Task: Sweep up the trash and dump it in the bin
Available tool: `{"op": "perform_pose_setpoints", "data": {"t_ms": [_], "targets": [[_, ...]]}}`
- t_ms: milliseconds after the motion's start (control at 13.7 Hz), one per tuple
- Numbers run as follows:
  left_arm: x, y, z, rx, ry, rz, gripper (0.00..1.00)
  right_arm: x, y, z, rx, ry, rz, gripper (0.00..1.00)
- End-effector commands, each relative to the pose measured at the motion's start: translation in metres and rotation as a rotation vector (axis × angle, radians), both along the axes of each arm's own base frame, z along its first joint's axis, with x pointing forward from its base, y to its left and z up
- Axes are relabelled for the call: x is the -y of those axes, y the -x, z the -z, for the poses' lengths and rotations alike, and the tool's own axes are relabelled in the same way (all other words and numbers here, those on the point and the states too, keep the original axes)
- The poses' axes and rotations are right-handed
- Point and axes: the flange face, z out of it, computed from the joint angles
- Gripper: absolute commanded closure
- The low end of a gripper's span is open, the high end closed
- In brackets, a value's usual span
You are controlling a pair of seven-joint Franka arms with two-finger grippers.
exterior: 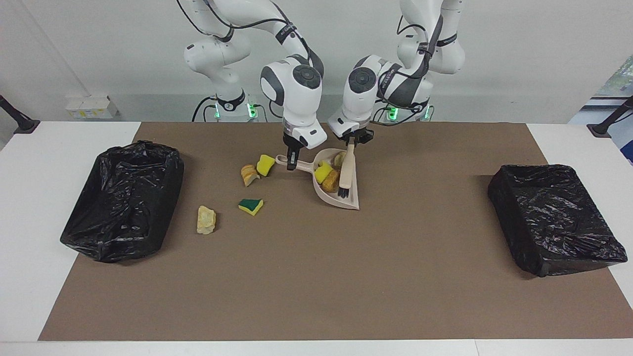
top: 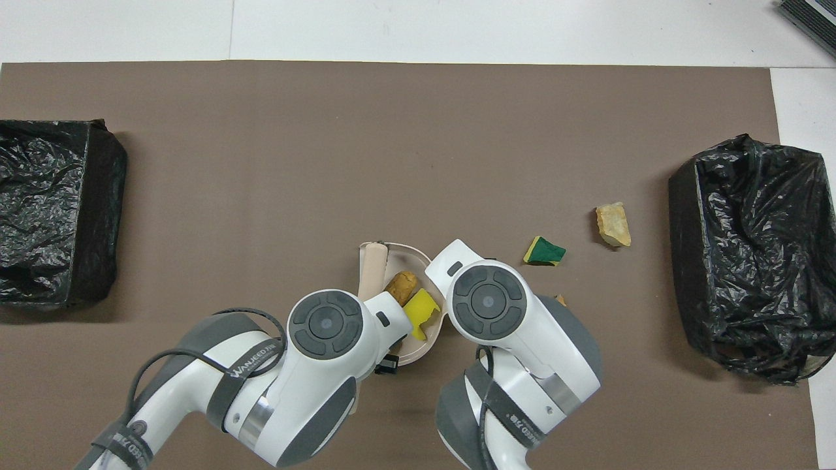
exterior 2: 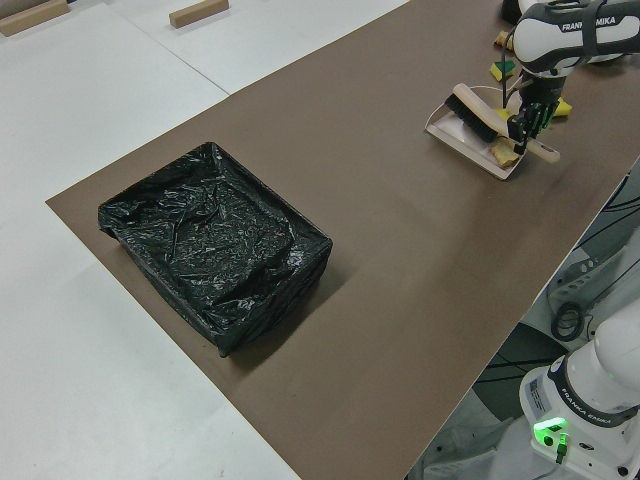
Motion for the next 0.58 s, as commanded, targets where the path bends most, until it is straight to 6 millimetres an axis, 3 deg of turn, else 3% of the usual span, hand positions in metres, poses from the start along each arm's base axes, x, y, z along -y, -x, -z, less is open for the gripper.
{"op": "perform_pose_setpoints", "data": {"t_ms": [0,146,510], "targets": [[-0.001,-0.020,-0.039,0.034,0.031,-0.108,1.00,0.022,-0.005,-0.018,0.009,-0.027,-0.055,1.00],[-0.002,-0.035,-0.062,0.070,0.053,-0.166,1.00,0.040,-0.013,-0.028,-0.010,-0.073,-0.079,1.00],[-0.056,-0.059,-0.072,0.031,0.000,-0.268,1.00,0.068,-0.030,-0.041,0.010,-0.142,-0.149,1.00]]}}
